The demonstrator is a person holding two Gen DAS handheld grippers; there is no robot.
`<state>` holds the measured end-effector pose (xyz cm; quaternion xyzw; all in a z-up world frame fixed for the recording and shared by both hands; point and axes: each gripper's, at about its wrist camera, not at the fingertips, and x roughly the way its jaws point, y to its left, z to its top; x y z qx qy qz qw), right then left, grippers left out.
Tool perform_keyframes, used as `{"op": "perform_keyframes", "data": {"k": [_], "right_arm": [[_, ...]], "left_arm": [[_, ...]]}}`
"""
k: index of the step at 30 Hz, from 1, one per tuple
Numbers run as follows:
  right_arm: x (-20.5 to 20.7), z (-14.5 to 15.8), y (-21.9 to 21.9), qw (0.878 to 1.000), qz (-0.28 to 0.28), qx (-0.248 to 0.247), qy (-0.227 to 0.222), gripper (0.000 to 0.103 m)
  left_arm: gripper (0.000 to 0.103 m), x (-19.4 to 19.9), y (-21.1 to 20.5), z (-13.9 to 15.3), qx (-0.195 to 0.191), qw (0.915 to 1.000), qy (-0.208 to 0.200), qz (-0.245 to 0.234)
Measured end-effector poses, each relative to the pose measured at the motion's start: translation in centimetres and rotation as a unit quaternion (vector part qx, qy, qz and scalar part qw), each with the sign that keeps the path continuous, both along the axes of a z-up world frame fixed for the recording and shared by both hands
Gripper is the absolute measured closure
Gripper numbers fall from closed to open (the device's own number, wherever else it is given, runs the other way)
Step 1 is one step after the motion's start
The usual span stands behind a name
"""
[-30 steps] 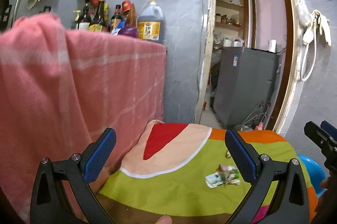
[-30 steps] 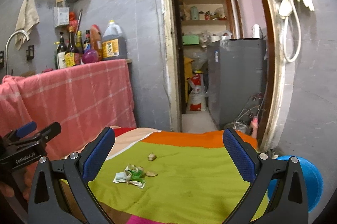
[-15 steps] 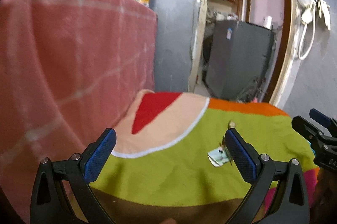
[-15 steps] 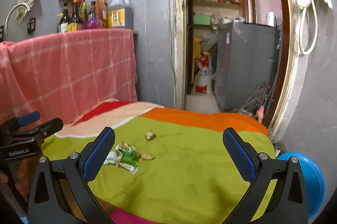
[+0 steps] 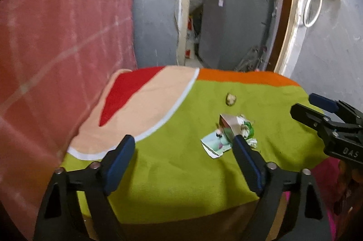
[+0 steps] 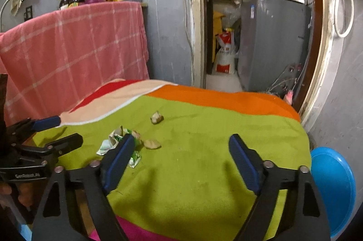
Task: Collect trash
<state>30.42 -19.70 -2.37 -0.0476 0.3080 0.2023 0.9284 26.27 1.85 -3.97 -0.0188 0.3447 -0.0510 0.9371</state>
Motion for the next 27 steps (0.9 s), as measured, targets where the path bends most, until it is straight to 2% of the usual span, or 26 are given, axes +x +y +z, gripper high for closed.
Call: {"op": "perform_keyframes", "data": {"k": [3, 5, 8, 13, 21, 27], "right_arm": [[0.5, -0.5, 0.0, 1.0, 0.004, -0.007, 0.012, 0.03], [0.8, -0.8, 0.1, 1.0, 0.008, -0.009, 0.021, 0.033], [1.2, -1.3, 0.4, 0.999, 0.015, -0.012, 0.035, 0.038], [2.1, -1.9, 0.4, 0.998, 0.021, -0.011, 0.061, 0.046], [3.2, -2.5, 0.2, 0.995, 0.019, -0.005, 0.093, 0.048], [3.6, -2.8, 0.4, 0.994, 0.021, -0.013, 0.107, 0.048]], "left_arm": [[0.025, 0.8, -0.2, -0.3, -0.006, 0.9998, 0.019, -0.008], [0.032, 1.3, -0.5, -0.6, -0.004, 0.9993, 0.032, -0.017], [0.036, 2.1, -1.0, -1.1, 0.005, 0.9983, 0.05, -0.029], [0.036, 2.6, -1.8, -1.8, 0.007, 0.996, 0.07, -0.055], [0.036, 4.2, -3.2, -2.7, 0.033, 0.9928, 0.083, -0.079], [0.036, 5.0, -3.0, -2.9, 0.03, 0.9916, 0.088, -0.089]]}}
